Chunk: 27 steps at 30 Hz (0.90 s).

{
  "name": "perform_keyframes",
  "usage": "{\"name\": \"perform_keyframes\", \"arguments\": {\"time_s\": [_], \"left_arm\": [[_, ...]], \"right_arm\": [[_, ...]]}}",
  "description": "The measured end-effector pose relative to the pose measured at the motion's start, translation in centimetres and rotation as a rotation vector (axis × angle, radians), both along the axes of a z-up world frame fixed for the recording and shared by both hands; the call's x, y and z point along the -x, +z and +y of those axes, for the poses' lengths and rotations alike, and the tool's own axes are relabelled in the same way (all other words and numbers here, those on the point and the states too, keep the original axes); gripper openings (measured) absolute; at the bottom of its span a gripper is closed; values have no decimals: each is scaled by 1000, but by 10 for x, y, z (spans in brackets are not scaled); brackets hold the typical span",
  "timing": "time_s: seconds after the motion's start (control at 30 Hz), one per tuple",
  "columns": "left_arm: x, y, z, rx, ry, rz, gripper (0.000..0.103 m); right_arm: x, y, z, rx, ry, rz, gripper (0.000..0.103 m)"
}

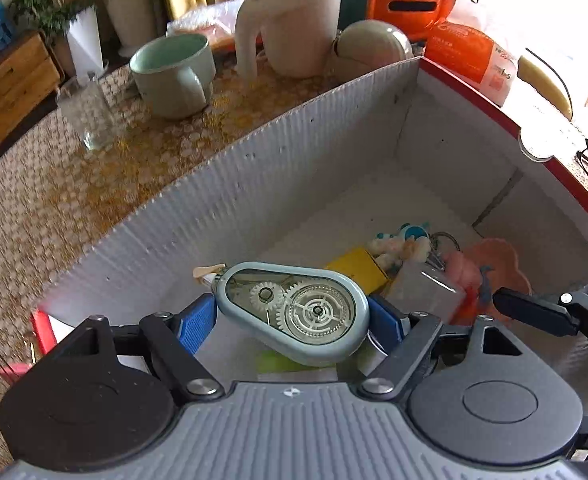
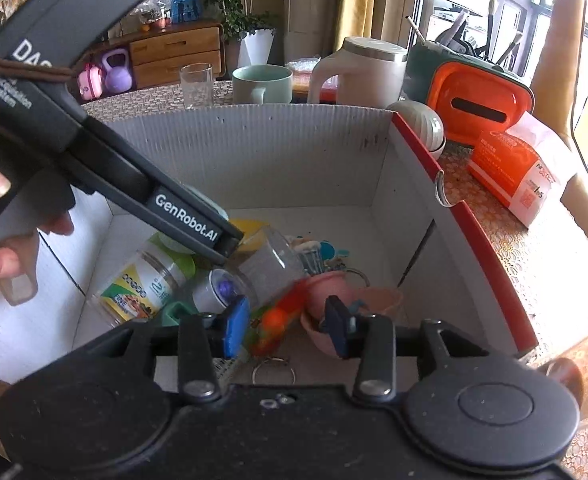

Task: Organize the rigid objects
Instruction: 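Open the left gripper to drop the tape dispenser while the right gripper releases the dragon toy, then withdraw both open grippers from the box toward the binder clip and highlighter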

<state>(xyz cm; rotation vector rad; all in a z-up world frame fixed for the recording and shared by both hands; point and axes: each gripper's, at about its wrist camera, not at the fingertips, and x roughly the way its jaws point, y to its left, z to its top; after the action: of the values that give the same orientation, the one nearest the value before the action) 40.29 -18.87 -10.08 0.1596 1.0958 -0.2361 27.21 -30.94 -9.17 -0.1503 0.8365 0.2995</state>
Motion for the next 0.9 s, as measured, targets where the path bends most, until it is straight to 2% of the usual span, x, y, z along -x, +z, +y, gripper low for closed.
{"name": "perform_keyframes", "arguments": {"time_s": [0.13,0.37,0.9], "left_arm": [[-1,-1,2,4,8,14,81],[13,7,6,20,19,-16,81],[74,61,18,65,-12,-156,81]], "right_arm": [[1,2,0,-3,1,-6,50],[7,10,-2,-27,-14,-19,55],[38,44,-2,-106,-33,-51,68]]}}
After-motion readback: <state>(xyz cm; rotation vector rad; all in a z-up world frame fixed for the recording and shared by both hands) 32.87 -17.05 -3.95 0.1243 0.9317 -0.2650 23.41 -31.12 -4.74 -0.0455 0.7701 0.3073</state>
